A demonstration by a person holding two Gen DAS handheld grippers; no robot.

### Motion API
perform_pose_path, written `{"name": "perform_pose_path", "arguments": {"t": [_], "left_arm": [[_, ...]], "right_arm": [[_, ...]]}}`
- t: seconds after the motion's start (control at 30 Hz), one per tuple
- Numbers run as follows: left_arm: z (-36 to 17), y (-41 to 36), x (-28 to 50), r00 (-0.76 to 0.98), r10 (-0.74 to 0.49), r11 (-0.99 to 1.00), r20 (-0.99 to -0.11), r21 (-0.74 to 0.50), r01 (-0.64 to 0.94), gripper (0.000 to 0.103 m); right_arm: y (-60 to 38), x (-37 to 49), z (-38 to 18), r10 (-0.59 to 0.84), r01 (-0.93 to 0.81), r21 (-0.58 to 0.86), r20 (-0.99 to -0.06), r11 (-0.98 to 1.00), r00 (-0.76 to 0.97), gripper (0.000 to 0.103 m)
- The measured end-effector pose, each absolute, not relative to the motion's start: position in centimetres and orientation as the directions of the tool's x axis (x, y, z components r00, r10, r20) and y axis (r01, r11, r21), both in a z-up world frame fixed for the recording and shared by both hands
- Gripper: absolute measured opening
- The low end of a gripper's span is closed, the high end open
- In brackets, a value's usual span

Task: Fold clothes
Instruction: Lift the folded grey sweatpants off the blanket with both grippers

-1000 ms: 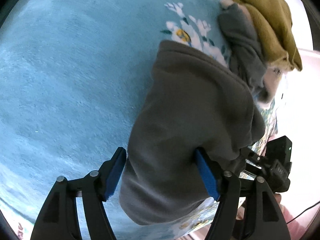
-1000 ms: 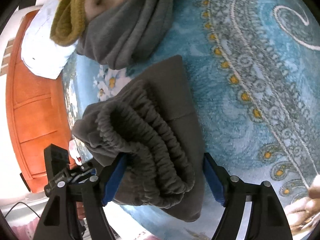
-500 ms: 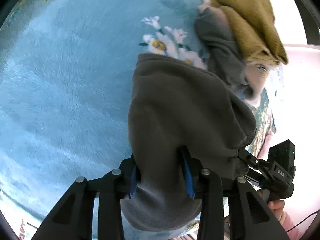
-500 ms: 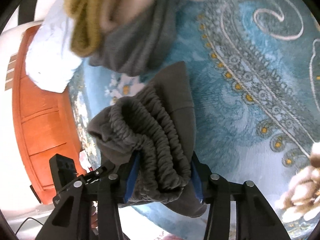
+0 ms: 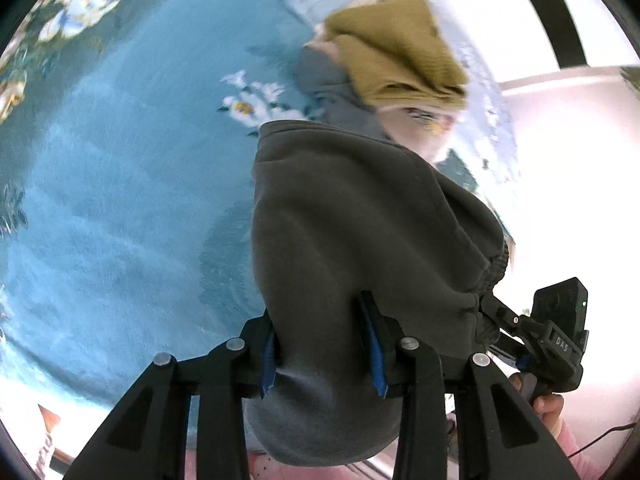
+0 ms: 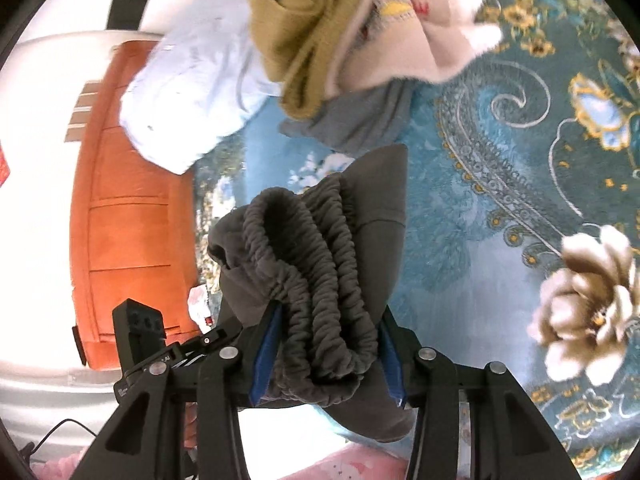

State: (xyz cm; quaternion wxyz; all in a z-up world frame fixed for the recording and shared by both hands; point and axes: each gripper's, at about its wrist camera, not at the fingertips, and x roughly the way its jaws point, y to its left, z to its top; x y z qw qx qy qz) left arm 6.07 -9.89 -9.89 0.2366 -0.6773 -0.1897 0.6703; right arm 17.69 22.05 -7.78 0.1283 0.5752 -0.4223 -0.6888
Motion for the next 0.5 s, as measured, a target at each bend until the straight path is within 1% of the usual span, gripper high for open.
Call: {"name": "perform_pose_path", "arguments": {"t": [0.23,0.37,0.5], "left_arm": [[-2.3,-10.9,8.3,-0.05,0.646,-0.752,-0.762,-0.623,-0.216,0.038],[0.2,-10.6,9.5,-0.07,0.697,-0.697,-0.713,-0.652,-0.3,0.038],[1.4,-9.2,11.3,-0.037,0.742,-0.633,-0.669,-0.683,-0.364,0.038]], "right_arm": [[21.8,21.9,-0.3,-0.586,-0.249,0.728,-0.67,-0.639,-0.456,0.048],[21.7,25.2,3.8,-0.519,-0.231,0.71,-0.662,-0.666,-0.54,0.048],[22.5,28.3,5.8,-0.456,-0.265,0.689,-0.671,-0.675,-0.585,0.048]]}}
